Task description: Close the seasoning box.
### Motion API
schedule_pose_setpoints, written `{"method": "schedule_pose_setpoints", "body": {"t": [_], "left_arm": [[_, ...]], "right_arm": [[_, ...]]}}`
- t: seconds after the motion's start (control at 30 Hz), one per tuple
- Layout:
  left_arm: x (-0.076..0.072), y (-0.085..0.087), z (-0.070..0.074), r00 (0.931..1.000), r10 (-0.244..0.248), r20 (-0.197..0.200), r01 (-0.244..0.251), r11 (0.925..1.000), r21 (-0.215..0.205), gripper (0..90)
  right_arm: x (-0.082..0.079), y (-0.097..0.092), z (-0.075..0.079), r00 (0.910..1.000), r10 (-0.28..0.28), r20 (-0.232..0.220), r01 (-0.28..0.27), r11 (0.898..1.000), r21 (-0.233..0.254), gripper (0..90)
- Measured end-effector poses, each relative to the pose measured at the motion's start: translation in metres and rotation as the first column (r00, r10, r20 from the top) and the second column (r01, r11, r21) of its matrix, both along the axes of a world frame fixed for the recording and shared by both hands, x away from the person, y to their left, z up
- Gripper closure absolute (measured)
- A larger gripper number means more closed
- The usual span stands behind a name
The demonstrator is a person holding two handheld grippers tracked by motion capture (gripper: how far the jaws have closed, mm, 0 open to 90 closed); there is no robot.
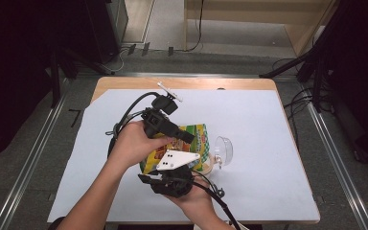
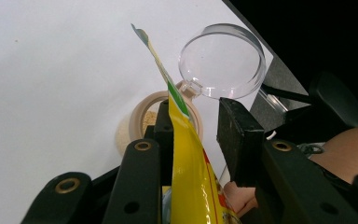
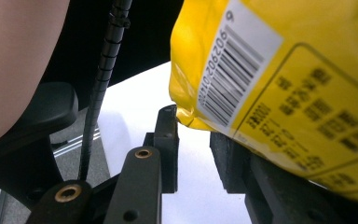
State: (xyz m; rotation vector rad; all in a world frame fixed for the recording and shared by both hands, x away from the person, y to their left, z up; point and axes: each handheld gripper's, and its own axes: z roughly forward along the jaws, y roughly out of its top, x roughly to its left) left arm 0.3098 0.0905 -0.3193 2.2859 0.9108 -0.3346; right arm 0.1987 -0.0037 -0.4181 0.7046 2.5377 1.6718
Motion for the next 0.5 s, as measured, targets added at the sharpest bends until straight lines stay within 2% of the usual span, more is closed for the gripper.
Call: {"method": "schedule_pose_setpoints", "body": {"t": [0.5], "left_arm": [[0.0016,0.0012,-0.0004,1.0,0.006,-0.002,-0.006,1.0,-0.006,69.8]], "right_arm": [[0.0006,-0.0004,0.0023,1.0,0.0,-0.001,0.0,1.0,-0.003,73.7]]}}
